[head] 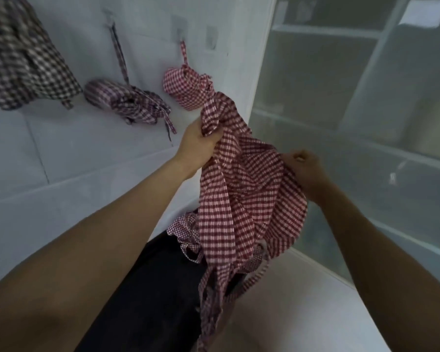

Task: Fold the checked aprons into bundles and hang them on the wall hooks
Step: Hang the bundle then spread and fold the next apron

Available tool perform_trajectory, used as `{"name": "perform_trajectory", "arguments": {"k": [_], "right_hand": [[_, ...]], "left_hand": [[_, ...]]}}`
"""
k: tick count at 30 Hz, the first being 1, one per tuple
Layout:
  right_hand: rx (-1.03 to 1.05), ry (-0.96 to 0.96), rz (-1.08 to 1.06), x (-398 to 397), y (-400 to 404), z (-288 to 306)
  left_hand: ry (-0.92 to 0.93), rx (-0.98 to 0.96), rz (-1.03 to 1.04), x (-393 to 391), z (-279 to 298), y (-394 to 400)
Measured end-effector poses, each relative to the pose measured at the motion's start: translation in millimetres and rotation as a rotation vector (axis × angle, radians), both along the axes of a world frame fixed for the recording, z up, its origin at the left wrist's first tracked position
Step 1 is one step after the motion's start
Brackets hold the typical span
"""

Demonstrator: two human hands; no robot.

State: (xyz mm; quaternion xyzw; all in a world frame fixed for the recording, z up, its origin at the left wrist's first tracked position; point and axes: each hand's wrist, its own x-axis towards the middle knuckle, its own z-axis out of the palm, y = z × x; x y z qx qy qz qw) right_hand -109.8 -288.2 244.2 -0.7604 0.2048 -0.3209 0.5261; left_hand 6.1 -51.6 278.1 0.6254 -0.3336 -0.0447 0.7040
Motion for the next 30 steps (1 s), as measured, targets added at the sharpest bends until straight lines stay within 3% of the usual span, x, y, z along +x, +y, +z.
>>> {"name": "perform_trajectory", "arguments": {"k": [6,9,14,18,21,24,28,30], "right_hand": [[-0.358,0.386,0.129,-32,-18,-49],[-0.419,0.589,0.133,-38,-29,-74],[-0.458,0.745,0.168,-25,-33,-100],[-0.724,0.927,0.199,-8,-23,-110],[-0.71,0.949,0.207,2,-14,-116],[-0.533,0.879,0.374,13,-4,-117],[-0.113,0.722,0.579,20,31,-105],[-0.067,0.644,0.659,21,49,-103]], "left_hand": [[0.138,0.295,0.2,28,-60,34],[0.244,0.303,0.306,45,-82,53],[0.336,0.394,0.375,59,-93,66],[0.385,0.414,0.333,60,-85,58],[0.497,0.309,0.269,62,-76,45],[0.612,0.193,0.086,50,-65,26],[0.721,0.166,-0.103,25,-51,-8],[0.722,0.18,-0.173,12,-45,-27]]}}
